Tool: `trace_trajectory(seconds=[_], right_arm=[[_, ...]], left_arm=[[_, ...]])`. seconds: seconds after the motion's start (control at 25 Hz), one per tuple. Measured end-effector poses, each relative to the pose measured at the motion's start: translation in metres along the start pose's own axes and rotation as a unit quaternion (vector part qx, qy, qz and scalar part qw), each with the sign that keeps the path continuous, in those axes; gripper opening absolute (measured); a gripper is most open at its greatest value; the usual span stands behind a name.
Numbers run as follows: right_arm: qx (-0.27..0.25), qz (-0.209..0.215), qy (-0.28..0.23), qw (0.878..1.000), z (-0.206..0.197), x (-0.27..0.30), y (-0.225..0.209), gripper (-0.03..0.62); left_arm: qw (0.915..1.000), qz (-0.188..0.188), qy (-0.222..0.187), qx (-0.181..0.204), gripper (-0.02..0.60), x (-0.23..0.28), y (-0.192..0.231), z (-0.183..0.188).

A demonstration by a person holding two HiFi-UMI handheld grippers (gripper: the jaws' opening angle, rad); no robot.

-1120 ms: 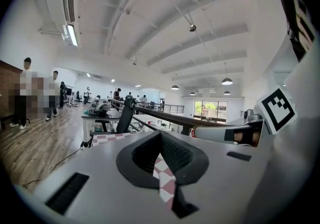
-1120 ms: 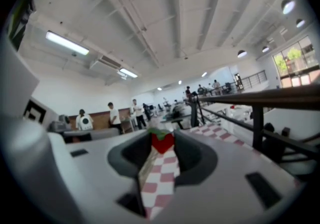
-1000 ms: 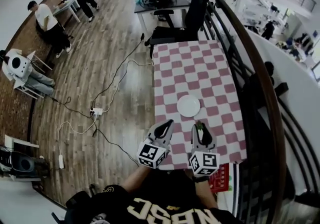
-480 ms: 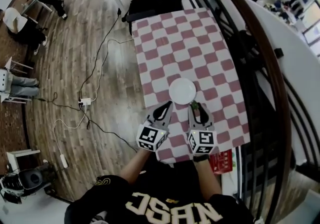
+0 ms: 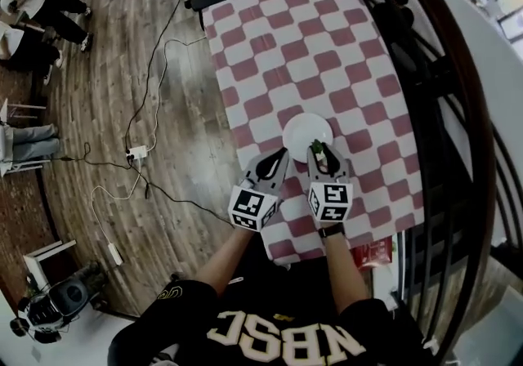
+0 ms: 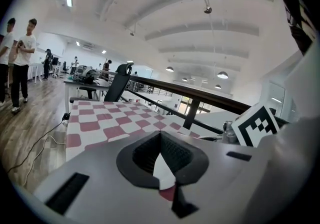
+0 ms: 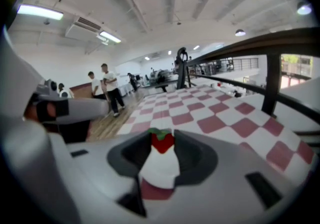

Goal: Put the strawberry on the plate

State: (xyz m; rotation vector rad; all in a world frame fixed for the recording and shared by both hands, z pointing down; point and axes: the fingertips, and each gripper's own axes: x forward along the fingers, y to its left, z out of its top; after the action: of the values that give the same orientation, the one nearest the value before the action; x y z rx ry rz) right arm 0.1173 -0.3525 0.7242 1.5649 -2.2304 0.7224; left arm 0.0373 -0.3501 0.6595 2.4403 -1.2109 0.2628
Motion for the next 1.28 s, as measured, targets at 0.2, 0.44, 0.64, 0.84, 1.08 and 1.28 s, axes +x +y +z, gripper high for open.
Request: trace_trajectory(seconds=[0.2,0.44,0.64,0.84,1.08,1.28], right_arm=[[0.000,0.002,0.045,0.999,-0.031,0.030,0.001,0.146],[-0.005,-0.005,0.091,0.996,-0.060,0.052,0.000,0.146],[-0.012,-0.015,0.129,0.992,-0.075,0.059,-0.003,0.146],[-0.026,-0.007,0.155,0.988,-0.075,0.060,-0.001,0.168],[-0.022,-0.001,0.121,0.992,-0.053,0.034,0.006,0.195],[-0.012,-0.004,0.069,0.998,-0.020,-0.001,-0.001,0.193]], left_arm=[[0.9998,-0.009,0.018,-0.008,0.015,0.015,0.011,-0.024],[0.9991,-0.010,0.033,-0.023,0.015,0.023,0.019,-0.039],[0.9989,-0.006,0.040,-0.025,0.015,0.023,0.025,-0.041],[0.9990,-0.003,0.038,-0.025,0.015,0.020,0.024,-0.038],[0.9993,0.001,0.031,-0.019,0.015,0.009,0.011,-0.025],[0.9999,0.010,0.008,-0.006,0.015,-0.002,-0.007,-0.003]])
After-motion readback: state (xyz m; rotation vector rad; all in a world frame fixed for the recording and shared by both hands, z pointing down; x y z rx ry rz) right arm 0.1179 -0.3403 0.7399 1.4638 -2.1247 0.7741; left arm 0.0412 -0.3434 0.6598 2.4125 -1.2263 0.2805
